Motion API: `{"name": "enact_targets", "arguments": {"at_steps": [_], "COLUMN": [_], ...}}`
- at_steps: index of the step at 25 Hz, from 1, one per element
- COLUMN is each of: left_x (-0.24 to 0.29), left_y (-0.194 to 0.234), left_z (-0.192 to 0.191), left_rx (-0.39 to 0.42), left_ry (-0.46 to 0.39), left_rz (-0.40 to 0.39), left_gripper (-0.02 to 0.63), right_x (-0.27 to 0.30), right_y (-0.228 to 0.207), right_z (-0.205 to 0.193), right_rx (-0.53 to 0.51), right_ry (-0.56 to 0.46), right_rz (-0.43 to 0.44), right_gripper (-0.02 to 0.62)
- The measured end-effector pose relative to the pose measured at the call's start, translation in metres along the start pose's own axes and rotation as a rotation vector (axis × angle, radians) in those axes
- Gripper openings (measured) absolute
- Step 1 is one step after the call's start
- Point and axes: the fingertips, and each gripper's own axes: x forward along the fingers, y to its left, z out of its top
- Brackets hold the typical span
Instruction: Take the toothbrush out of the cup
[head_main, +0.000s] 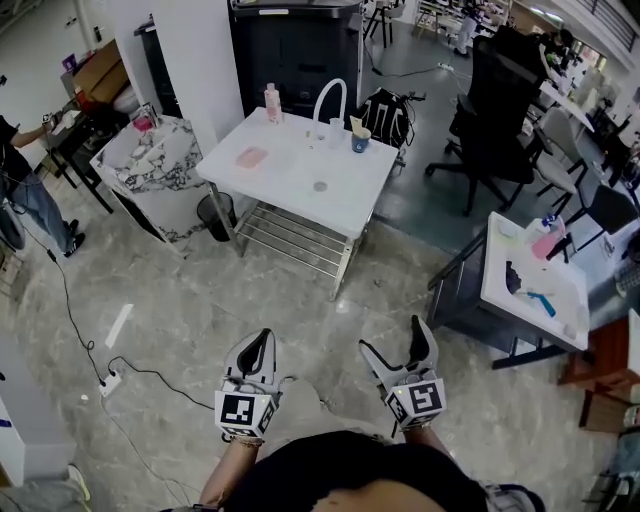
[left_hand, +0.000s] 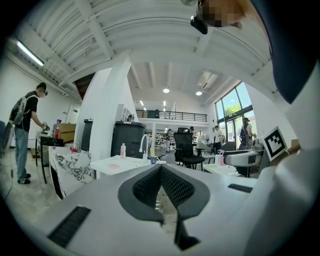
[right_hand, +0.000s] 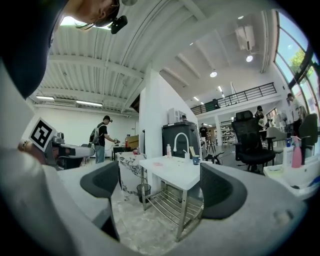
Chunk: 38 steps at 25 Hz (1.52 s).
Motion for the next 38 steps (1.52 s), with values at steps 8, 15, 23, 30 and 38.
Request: {"name": "enact_targets", "arguments": {"at_steps": [8,15,23,30,38], "left_x": [0.026,0.105,0.221,0.320,0.406], "left_y": [0.018,0.050,0.090,0.137,0.180], "left_z": [-0.006,0.001,0.031,0.052,0.057], "left_rx": [-0.003,-0.017,-0.005,-0.011,-0.021], "left_ry": [0.015,-0.006,-0.019,-0.014,0.006], "left_rz": [0.014,-0.009,-0.066,-0.078,-0.098], "left_gripper": [0.002,0.002,0.002,0.002,0.002], "right_x": [0.034,0.099,0.198,0.296,0.389], "right_y": [-0.008,-0.035,-0.093,-0.143,-0.198], "right_z": [0.000,0.013,0.031,0.045,0.048], "right_rx": [-0.009,0.012,-0.020,-0.036,-0.026], "right_ry": [0.017,-0.010,-0.016,-0.010,-0.009], "right_rz": [0.054,0.096,0.027,-0.016,-0.087], "right_gripper": [0.499,0.497,0.497,0.497,0.497]}}
